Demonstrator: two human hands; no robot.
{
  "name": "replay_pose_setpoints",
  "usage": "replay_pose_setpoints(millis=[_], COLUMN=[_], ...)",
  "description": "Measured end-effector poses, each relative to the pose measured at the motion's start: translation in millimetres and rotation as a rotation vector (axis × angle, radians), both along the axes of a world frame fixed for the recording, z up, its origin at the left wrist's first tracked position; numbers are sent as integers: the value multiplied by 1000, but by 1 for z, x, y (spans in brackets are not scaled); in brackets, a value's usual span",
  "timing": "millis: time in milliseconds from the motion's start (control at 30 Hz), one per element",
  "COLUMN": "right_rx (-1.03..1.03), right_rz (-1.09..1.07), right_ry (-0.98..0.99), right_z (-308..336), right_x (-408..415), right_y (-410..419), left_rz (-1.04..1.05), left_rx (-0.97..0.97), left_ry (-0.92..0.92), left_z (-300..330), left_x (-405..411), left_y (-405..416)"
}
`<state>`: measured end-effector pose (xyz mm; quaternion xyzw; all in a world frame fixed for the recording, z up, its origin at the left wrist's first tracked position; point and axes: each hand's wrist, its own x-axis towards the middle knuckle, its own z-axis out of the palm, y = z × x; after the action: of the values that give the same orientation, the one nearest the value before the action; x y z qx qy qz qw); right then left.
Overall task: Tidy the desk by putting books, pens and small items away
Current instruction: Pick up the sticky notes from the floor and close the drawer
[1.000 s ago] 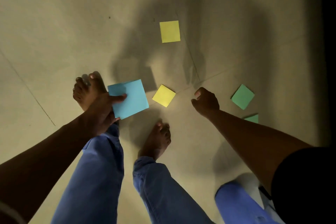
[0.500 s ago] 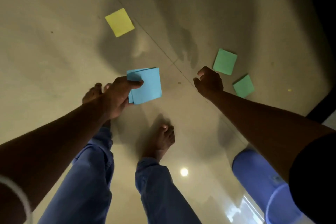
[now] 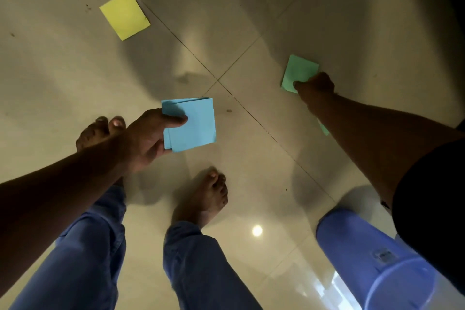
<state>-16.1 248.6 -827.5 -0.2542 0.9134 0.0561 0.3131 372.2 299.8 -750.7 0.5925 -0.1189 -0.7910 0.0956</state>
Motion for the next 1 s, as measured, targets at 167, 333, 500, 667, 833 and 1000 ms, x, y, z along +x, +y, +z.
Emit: replay_pose_setpoints(millis=[167, 333, 500, 667, 833, 1000], right_rx=[-9, -34, -193, -256, -295, -216], right_rz=[-120, -217, -296, 11, -115, 4], right_ry=[-27, -73, -183, -331, -828, -1007], right_z=[-12, -3, 13, 53, 87, 90], right_x=[-2, 5, 26, 70, 125, 172], right_y=[-14, -7, -2, 20, 37, 57], left_rz=[-3, -23, -13, -12, 27, 118], left_rx=[24, -13, -18, -32, -32, 26], left_ry=[-25, -39, -44, -68, -79, -64], left_z=[4, 15, 21, 26, 24, 23], left_x=[11, 16, 20, 20, 21, 22], left_y=[-2, -7, -15, -19, -15, -11])
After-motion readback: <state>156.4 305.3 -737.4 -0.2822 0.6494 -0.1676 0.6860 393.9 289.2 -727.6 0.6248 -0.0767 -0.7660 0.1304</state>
